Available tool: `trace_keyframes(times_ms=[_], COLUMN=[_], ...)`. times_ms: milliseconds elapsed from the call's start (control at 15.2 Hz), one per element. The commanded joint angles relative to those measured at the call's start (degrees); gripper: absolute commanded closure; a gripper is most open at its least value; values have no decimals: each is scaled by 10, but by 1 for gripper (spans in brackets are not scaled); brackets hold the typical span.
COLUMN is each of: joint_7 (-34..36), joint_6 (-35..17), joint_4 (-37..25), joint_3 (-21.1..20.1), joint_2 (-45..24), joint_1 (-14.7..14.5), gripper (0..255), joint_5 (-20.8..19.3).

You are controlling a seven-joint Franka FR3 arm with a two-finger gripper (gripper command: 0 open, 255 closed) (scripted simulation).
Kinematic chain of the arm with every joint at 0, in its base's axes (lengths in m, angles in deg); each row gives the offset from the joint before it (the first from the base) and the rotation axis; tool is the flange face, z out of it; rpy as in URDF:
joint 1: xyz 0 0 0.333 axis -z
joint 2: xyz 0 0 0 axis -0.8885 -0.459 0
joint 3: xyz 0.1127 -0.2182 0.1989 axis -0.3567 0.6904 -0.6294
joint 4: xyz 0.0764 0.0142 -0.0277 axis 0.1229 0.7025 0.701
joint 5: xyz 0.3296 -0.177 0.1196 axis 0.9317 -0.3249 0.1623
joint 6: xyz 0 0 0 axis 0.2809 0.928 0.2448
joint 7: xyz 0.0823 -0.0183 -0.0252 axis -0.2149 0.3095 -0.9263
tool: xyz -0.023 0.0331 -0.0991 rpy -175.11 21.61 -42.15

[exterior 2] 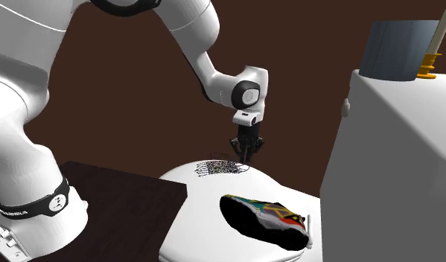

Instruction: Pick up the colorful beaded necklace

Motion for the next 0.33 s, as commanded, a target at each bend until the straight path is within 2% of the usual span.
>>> trace_keyframes(times_ms=[0, 264], joint_7=[-4, -7], joint_6=[12, 23], joint_4=[-2, 0], joint_3=[-4, -8], joint_2=[10, 23], joint_1=[3, 6], gripper=[255, 255], joint_5=[5, 10])
